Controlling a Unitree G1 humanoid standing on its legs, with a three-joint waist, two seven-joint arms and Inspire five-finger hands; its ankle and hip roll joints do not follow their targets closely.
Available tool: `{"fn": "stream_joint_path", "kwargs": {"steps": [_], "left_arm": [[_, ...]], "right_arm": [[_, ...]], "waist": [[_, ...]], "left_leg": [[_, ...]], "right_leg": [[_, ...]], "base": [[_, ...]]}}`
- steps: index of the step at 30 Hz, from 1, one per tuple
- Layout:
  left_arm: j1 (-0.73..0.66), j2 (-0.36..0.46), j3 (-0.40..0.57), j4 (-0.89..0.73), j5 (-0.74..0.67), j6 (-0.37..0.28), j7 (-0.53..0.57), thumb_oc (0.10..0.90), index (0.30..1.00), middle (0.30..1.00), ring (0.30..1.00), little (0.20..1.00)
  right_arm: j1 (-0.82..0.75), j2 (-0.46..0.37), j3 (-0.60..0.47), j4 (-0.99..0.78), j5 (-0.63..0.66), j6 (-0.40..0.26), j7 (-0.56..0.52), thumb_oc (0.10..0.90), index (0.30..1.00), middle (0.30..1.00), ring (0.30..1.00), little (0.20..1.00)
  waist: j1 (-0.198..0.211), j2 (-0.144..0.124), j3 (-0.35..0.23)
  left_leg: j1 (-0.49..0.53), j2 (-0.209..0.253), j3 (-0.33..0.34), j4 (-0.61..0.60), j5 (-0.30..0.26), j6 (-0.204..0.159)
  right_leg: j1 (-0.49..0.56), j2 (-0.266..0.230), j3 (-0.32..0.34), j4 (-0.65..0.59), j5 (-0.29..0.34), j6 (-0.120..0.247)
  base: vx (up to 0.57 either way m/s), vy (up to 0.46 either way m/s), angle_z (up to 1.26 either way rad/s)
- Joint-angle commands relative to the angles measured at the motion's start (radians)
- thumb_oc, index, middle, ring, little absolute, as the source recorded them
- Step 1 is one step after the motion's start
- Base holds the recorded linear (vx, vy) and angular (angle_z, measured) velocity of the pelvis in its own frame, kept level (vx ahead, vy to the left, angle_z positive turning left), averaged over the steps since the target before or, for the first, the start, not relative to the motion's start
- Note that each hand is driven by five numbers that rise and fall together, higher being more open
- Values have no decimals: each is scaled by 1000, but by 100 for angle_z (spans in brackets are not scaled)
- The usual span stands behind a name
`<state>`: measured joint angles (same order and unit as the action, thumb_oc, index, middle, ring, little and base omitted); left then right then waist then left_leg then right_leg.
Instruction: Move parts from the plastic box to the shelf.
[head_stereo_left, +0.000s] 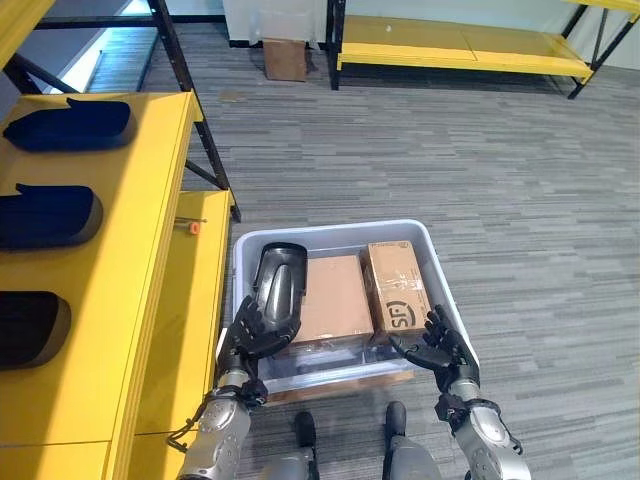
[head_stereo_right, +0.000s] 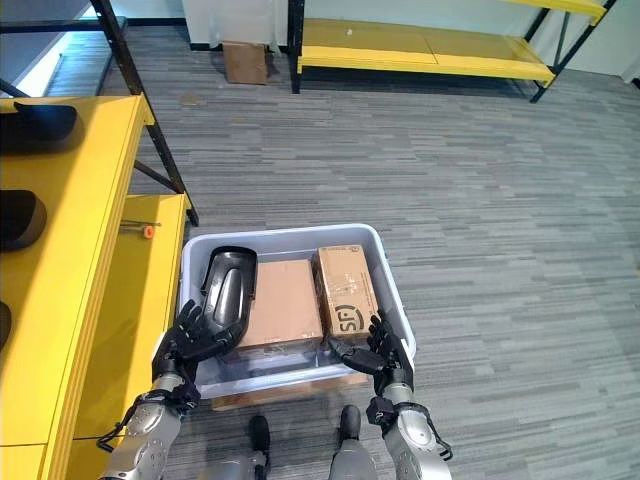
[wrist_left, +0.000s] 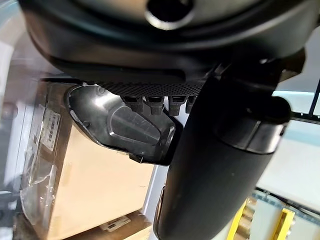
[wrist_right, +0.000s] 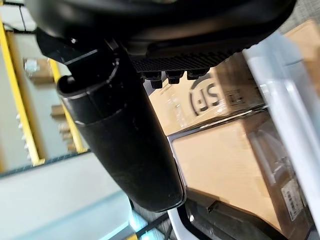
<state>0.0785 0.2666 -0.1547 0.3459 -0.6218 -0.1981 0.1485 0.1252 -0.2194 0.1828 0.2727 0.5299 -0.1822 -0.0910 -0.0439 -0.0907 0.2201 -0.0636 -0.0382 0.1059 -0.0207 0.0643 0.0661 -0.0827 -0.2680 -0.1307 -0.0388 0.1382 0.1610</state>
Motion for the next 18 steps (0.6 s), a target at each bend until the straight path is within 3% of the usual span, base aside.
{"fn": "stream_joint_path", "kwargs": {"steps": [1,13,17,18], "left_arm": [[-29,10,24,-125,8,-89,-26,900,1000,1000,1000,1000],[2,1,47,-142,9,-84,-44,900,1000,1000,1000,1000],[12,2,63,-155,7,-85,-64,900,1000,1000,1000,1000],[19,5,57,-173,-4,-82,-82,900,1000,1000,1000,1000]], "right_arm": [[-74,-67,-54,-134,-25,-104,17,900,1000,1000,1000,1000],[-88,-129,-64,-244,-87,-119,39,900,1000,1000,1000,1000],[-152,-218,-83,-289,-199,-129,31,900,1000,1000,1000,1000],[-243,-295,-74,-285,-290,-123,12,900,1000,1000,1000,1000]], "waist": [[-1,-11,-37],[-1,-4,-65],[7,0,-66],[24,1,-66]], "left_leg": [[16,119,12,79,-113,-85],[57,183,3,7,-64,-131],[64,196,-4,-10,-49,-141],[63,200,-13,-15,-41,-145]], "right_leg": [[30,7,-13,56,2,24],[66,61,-29,39,-64,-2],[75,72,-38,37,-76,-8],[88,77,-48,30,-80,-10]], "base": [[48,-78,12],[37,-105,-3],[23,-81,7],[15,-83,14]]}}
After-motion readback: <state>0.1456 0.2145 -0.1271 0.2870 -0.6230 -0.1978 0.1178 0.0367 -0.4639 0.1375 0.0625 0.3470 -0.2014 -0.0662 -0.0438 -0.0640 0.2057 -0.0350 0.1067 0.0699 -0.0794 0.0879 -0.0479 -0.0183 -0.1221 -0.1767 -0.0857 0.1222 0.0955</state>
